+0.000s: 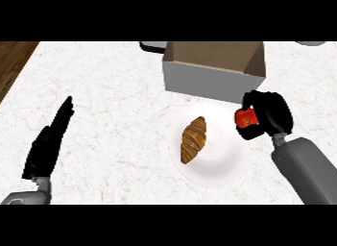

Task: Pick the tomato from the plate and place it in the cardboard box

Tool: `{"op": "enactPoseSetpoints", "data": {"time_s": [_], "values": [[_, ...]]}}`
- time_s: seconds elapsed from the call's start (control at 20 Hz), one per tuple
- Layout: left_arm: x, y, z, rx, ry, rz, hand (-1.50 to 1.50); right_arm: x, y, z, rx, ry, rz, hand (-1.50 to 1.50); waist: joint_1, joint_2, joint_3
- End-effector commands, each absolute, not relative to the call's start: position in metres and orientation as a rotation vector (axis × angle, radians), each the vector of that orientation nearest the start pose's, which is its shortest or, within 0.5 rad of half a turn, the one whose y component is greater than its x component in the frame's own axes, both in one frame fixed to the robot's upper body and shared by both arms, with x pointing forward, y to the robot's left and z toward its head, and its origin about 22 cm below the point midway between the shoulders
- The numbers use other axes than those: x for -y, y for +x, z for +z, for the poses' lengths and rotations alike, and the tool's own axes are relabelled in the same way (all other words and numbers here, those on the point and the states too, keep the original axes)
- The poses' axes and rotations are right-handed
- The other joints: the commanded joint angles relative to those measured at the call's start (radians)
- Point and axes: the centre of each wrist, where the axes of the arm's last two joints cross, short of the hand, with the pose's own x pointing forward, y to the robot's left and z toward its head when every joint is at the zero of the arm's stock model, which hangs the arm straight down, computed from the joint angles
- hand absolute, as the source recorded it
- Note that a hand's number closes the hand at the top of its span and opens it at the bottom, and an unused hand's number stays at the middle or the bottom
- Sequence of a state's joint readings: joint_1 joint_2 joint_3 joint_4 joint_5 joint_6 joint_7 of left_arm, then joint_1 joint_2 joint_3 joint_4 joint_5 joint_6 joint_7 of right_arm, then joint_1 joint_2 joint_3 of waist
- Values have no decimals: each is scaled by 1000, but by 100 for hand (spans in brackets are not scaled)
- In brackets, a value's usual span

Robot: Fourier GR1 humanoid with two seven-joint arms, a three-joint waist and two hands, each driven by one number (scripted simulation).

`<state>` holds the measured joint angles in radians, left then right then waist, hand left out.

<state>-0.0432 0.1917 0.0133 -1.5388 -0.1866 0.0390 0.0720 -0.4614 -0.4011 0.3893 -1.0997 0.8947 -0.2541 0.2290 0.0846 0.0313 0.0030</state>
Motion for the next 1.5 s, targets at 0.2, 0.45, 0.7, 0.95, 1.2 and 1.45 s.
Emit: {"op": "enactPoseSetpoints", "data": {"time_s": [0.2, 0.45, 0.7, 0.95, 1.2, 1.45], "values": [[-274, 253, 16, 1499, 319, -260, 0, 323, 382, 119, 1639, -888, 1387, 150, 9, 1, 3], [-263, 258, 18, 1493, 322, -245, 0, 330, 400, 161, 1957, -484, 1249, 150, 2, -1, 5], [-260, 259, 13, 1497, 324, -273, 0, 353, 415, 188, 2098, -195, 1187, 150, 1, 1, 1], [-270, 261, 20, 1496, 329, -254, 0, 347, 437, 201, 2089, -55, 1219, 150, -6, -6, -1], [-264, 250, 21, 1492, 316, -265, 0, 301, 460, 215, 2044, -71, 1253, 150, -7, -12, -2], [-274, 249, 8, 1481, 338, -253, 0, 238, 476, 225, 1990, -63, 1312, 150, -22, -14, -3]]}}
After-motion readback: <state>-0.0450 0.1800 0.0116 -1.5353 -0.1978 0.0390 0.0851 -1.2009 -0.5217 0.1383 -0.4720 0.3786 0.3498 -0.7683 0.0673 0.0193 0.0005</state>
